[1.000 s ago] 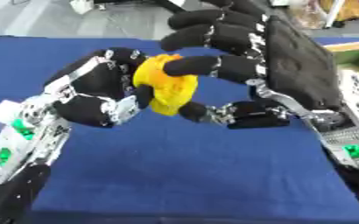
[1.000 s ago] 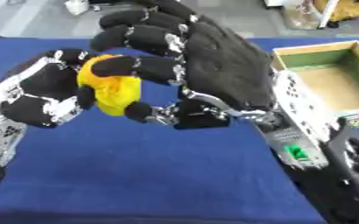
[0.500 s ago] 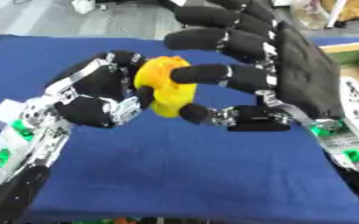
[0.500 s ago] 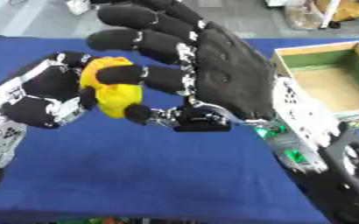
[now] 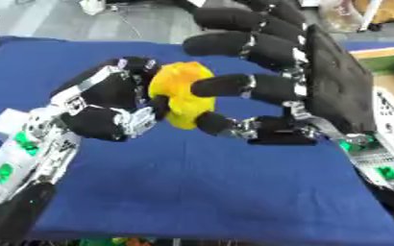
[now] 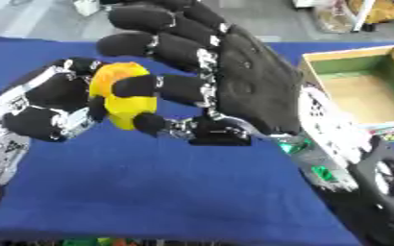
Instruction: Pick up the objects with one hand, pass them to the other hand, and then place them into the box on the other side of the table.
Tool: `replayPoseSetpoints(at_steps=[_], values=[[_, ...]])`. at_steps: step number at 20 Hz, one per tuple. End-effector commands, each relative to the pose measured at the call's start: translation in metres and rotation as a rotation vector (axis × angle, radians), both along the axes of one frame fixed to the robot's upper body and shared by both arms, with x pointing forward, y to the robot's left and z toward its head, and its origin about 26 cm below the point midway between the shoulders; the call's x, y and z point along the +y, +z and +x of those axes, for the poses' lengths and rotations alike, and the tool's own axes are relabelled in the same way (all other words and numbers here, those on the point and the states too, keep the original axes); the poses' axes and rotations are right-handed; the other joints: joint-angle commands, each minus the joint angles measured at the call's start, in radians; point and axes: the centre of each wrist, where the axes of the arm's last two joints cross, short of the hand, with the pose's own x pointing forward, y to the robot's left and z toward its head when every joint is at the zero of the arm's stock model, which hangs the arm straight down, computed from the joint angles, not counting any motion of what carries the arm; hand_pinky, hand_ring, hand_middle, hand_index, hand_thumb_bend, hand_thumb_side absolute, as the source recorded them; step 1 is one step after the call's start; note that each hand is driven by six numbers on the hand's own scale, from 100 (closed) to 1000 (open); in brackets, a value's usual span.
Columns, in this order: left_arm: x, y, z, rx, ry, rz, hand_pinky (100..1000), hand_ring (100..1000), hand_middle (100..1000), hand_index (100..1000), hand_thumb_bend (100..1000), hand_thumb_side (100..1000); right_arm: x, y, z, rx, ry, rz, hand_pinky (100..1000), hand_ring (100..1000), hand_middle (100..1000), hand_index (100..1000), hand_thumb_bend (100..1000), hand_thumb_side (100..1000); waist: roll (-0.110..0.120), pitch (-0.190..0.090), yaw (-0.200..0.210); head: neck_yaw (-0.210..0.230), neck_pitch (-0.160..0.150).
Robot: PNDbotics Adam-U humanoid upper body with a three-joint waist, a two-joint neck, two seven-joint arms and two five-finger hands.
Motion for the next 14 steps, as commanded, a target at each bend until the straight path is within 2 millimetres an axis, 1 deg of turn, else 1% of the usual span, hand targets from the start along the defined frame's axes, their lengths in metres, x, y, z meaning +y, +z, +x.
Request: replayPoseSetpoints(at_steps=[1,5,9,12,13,14], values=[[0.0023,0.0112,-0.0027,-0.052,-0.001,0.025,685,629,495,559,100,100,-0.0027,0.0073,-0.0033,-0.009,0.009,-0.003,1000,893,799,686,360,100,-0.012,-0.017,0.000,-0.001,-0.002],[0.0034,0.0136,-0.0042,-0.082,0.006,0.041,693,635,498,563,100,100,-0.0024,0.0061,-0.0036,0.032,0.018,-0.033,1000,887,791,669,332,100,-0.013,-0.018,-0.002,0.001,-0.002],[0.0049,0.0143,-0.0051,-0.106,0.013,0.059,700,640,501,566,100,100,-0.0019,0.0064,-0.0040,0.091,0.026,-0.082,1000,882,786,678,316,100,-0.015,-0.019,-0.004,0.003,-0.002],[0.0051,0.0139,-0.0052,-0.111,0.017,0.060,699,639,500,565,100,100,-0.0027,0.0090,-0.0034,0.103,0.031,-0.117,1000,903,806,703,337,100,-0.016,-0.020,-0.004,0.005,-0.002],[0.0050,0.0139,-0.0051,-0.112,0.019,0.059,698,638,499,564,100,100,-0.0031,0.0096,-0.0032,0.101,0.031,-0.133,1000,927,831,744,351,100,-0.017,-0.020,-0.004,0.006,-0.002],[0.0050,0.0140,-0.0051,-0.112,0.022,0.059,698,638,499,563,100,100,-0.0034,0.0102,-0.0031,0.099,0.030,-0.151,1000,931,835,749,352,100,-0.017,-0.020,-0.004,0.006,-0.002]])
